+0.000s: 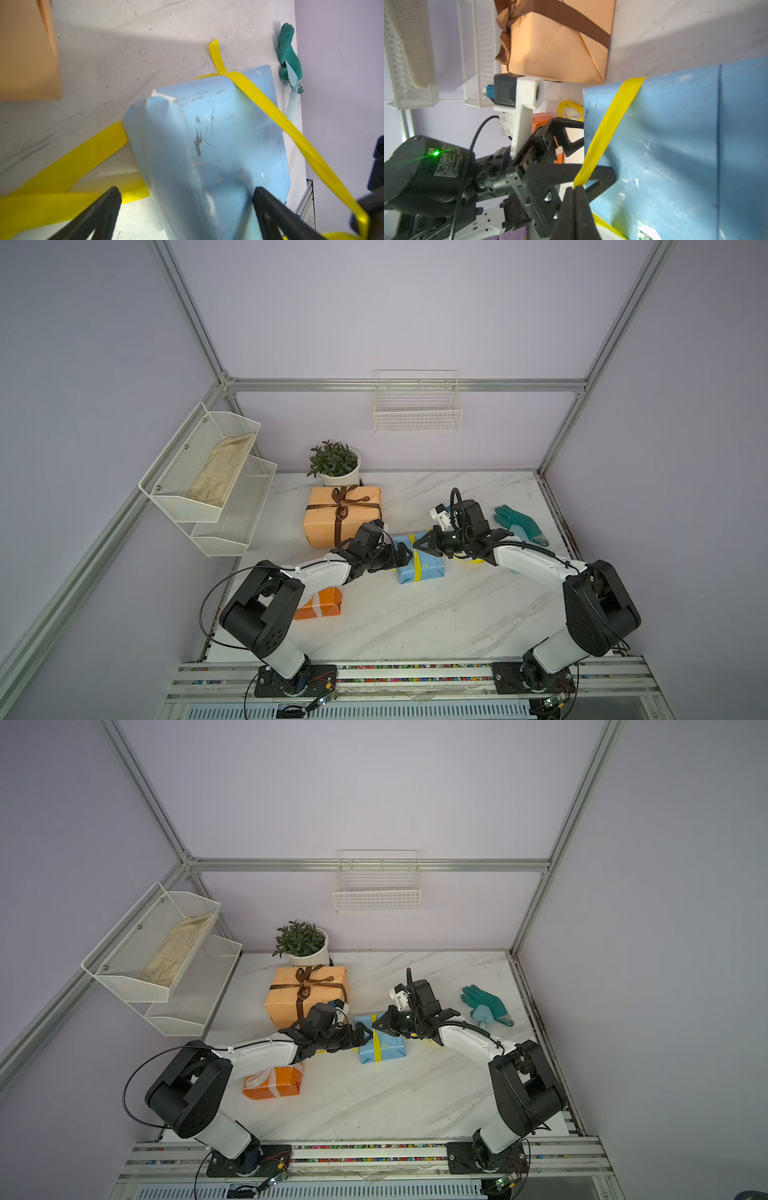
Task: Untie the ribbon bows on the gift boxes
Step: Pull the ribbon from the gift box.
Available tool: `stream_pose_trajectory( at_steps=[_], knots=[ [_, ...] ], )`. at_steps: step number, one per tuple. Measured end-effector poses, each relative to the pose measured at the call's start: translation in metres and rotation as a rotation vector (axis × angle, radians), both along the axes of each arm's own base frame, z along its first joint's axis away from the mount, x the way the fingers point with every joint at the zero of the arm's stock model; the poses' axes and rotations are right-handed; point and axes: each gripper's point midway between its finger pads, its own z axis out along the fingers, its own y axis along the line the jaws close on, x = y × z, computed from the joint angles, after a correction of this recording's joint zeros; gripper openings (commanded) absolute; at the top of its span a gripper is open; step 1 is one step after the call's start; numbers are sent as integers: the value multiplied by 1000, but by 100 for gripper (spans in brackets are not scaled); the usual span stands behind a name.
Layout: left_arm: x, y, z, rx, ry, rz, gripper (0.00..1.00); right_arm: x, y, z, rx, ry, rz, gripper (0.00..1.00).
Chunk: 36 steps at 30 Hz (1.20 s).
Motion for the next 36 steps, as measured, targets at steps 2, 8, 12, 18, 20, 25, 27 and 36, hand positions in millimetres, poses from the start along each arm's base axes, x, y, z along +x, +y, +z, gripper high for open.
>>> stream_pose_trajectory(
  at_steps=[2, 8, 12, 18, 20, 25, 27, 36],
  knots=[
    [2, -1, 3, -3, -6, -1, 100, 0, -1, 7, 14, -11, -2, 0],
    [4, -2, 7, 6, -18, -14, 100, 3, -4, 32, 56, -49, -8, 0],
    [3, 0, 0, 18, 2, -15, 100, 4, -3, 41, 75, -60, -6, 0],
    [0, 1, -3, 28, 16, -15, 100, 8, -7, 53, 95, -79, -14, 0],
    [0, 2, -4, 30, 18, -16, 100, 9, -10, 58, 102, -88, -18, 0],
    [-1, 2, -5, 33, 22, -15, 100, 14, -16, 75, 124, -120, -32, 0],
    [0, 3, -5, 33, 22, -14, 100, 16, -17, 84, 134, -136, -33, 0],
    [-1, 2, -4, 33, 27, -16, 100, 18, -15, 92, 149, -157, -28, 0]
  ],
)
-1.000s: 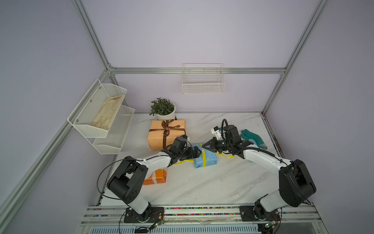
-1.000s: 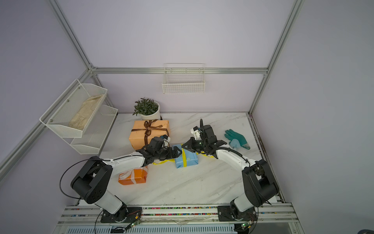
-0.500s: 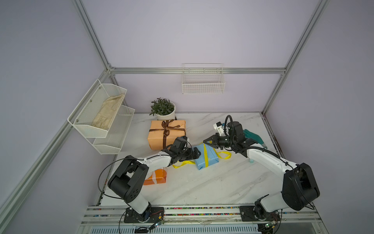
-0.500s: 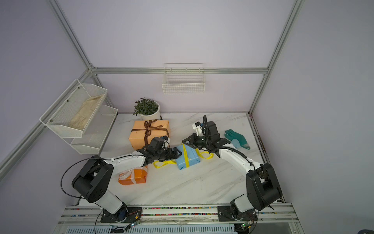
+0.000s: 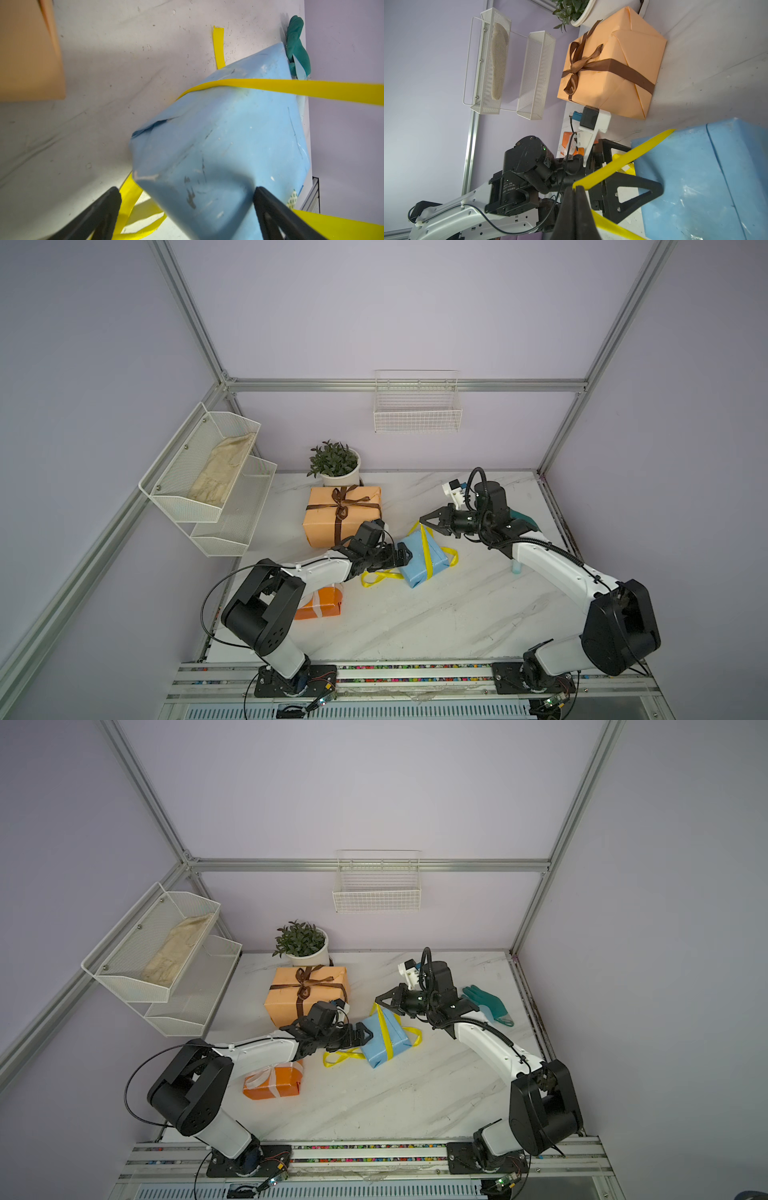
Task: Untie the ribbon bows on the gift boxes
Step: Pull the ribbon from the gift box.
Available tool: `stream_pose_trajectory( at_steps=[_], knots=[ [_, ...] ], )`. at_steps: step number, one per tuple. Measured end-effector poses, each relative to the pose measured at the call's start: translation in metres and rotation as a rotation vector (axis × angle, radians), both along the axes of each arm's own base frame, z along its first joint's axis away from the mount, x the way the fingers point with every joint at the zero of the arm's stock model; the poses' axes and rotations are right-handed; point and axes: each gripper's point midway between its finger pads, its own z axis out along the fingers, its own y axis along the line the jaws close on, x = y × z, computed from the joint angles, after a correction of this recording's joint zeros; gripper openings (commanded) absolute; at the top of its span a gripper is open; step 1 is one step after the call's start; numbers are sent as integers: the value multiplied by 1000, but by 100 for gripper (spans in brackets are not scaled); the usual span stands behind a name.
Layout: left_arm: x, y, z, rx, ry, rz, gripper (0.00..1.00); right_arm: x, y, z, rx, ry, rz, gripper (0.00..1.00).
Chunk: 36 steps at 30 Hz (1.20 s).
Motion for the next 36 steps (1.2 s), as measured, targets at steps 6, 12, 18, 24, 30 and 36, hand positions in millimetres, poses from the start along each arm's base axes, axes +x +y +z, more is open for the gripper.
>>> stream_pose_trajectory(
  at_steps=[6, 12, 18, 24, 30, 36],
  knots=[
    [-2, -4, 6, -28, 13, -7, 100, 0, 0, -4, 4, -1, 2, 0],
    [12, -21, 34, -167, -40, 12, 100, 2, 2, -5, 9, -7, 7, 0],
    [20, -29, 10, -173, -14, 31, 100, 2, 3, -7, 23, -11, 7, 0],
    [21, -39, 4, -63, -33, 14, 100, 2, 3, -9, 41, -5, 2, 0],
    [23, -51, 16, -42, -69, -16, 100, 2, 5, -4, 65, -14, 11, 0],
    [24, -51, -1, -9, -43, -19, 100, 2, 5, -3, 70, -16, 10, 0]
  ],
)
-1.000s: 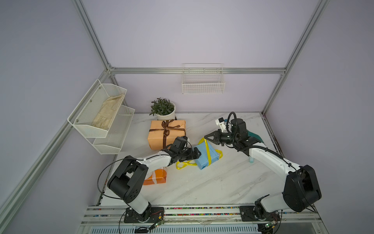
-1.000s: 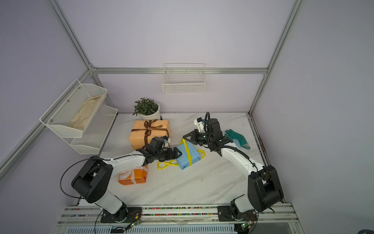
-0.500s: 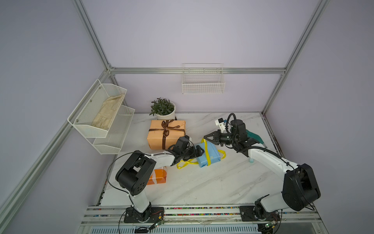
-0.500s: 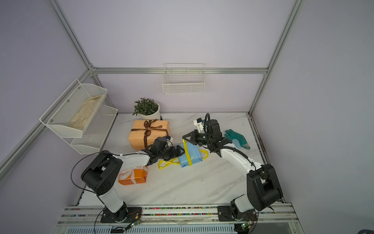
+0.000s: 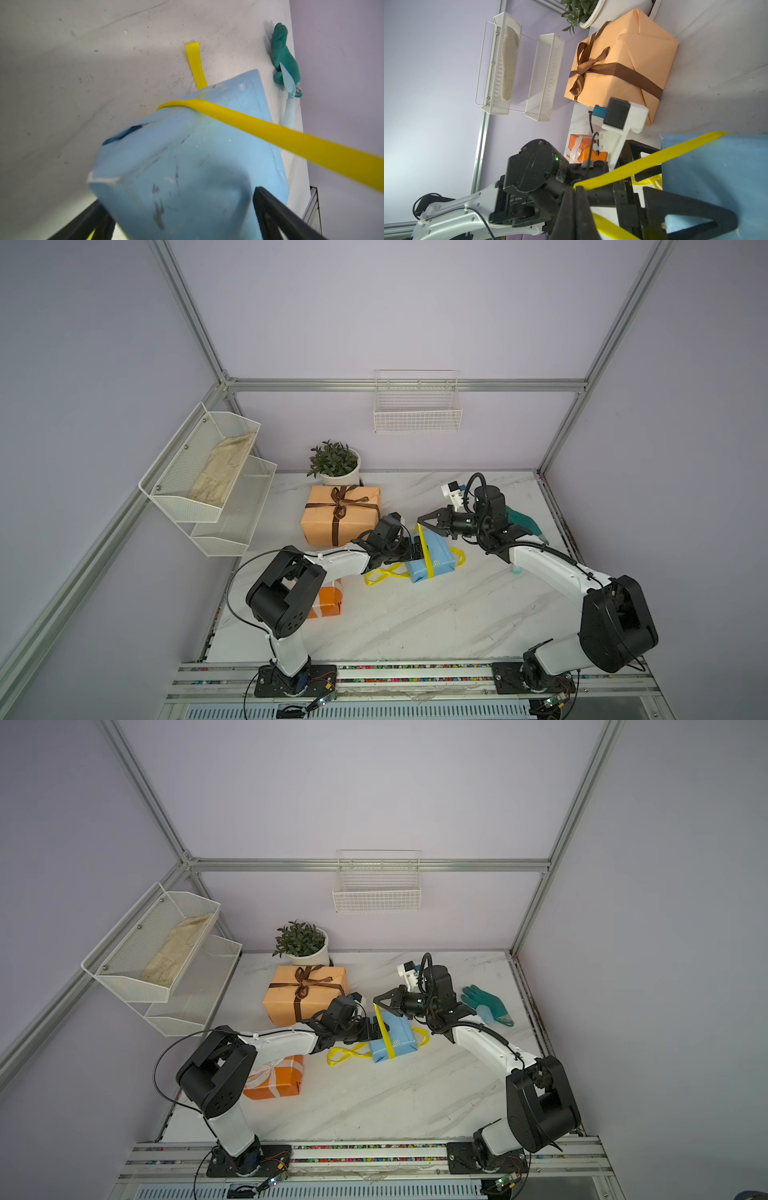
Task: Untie the ribbon bows on the gift boxes
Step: Pull the ribbon from the gift box.
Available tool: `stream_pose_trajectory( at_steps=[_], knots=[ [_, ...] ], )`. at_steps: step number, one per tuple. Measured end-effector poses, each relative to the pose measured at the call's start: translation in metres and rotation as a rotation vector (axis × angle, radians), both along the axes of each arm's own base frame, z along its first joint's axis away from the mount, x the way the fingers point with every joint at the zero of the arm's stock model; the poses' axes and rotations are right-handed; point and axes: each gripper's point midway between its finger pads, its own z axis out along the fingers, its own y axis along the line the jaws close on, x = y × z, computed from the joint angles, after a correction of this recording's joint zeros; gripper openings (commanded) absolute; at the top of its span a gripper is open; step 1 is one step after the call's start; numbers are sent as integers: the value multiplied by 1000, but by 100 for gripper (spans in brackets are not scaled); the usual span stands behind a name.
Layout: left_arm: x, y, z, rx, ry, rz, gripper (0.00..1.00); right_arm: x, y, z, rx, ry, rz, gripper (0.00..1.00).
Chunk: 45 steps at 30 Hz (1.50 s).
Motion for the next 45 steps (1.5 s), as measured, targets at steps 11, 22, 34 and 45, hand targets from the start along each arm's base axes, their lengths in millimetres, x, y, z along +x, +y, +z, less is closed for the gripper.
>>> stream_pose_trajectory(
  at_steps=[11, 22, 34, 45],
  knots=[
    [2, -3, 1, -2, -5, -7, 100, 6, -11, 28, 36, -36, -34, 0],
    [1, -2, 1, 5, -1, -12, 100, 9, -17, 68, 97, -89, -38, 0],
    [-2, 1, 2, 22, 1, -26, 100, 6, -30, 142, 160, -252, -41, 0],
    [-2, 3, 2, 22, 5, -26, 100, 7, -42, 182, 182, -339, -58, 0]
  ],
)
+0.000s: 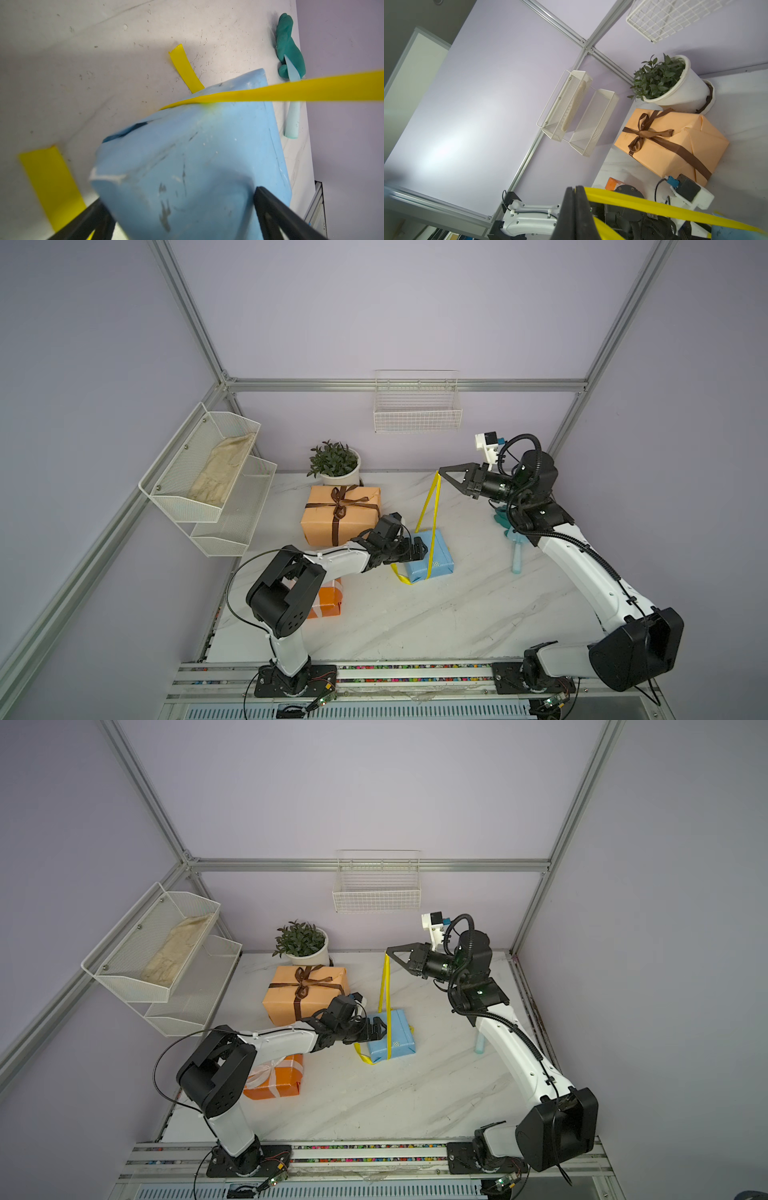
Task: Untie the ribbon bows on the gift boxes
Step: Pull the ribbon from the gift box.
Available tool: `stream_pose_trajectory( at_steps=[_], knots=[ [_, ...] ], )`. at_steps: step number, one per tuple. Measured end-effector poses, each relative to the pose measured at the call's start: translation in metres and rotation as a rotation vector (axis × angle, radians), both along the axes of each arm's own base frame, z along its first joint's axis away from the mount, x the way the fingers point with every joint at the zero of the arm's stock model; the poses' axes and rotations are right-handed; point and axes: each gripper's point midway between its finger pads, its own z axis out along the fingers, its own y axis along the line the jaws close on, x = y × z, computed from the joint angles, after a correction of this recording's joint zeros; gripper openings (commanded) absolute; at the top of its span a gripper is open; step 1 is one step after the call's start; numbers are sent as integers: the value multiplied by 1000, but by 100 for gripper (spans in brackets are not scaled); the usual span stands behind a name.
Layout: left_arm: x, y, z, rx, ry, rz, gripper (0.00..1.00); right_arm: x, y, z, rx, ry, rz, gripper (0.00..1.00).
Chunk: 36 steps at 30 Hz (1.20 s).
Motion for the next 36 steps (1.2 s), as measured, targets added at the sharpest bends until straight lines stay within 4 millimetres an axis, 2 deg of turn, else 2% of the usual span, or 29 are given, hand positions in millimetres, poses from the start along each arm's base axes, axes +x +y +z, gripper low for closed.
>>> stream_pose_trajectory(
  at_steps=[4, 7, 11, 15, 19, 25, 29, 33, 36],
  knots=[
    [-2, 2, 1, 6, 9, -1, 100, -5, -2, 31, 18, -73, 2, 0],
    [-5, 4, 2, 12, 15, -2, 100, -8, -3, 46, 28, -116, 4, 0],
    [-6, 5, 0, 17, 24, -3, 100, -8, -3, 45, 27, -120, 3, 0],
    [-8, 5, 0, 18, 31, -7, 100, -5, -3, 35, 23, -108, 0, 0],
    [-14, 14, 5, 42, 39, -21, 100, -1, -5, 25, 15, -86, -9, 0],
    [-31, 34, 47, 44, -38, -51, 100, 2, -9, 25, 13, -91, -21, 0],
    [-42, 40, 77, 35, -135, -92, 100, 3, -10, 27, 14, -95, -23, 0],
    [-53, 24, 114, 16, -304, -186, 100, 7, -9, 25, 13, -90, -23, 0],
    [-59, 4, 128, 1, -402, -259, 100, 8, -9, 24, 12, -87, -24, 0]
  ],
)
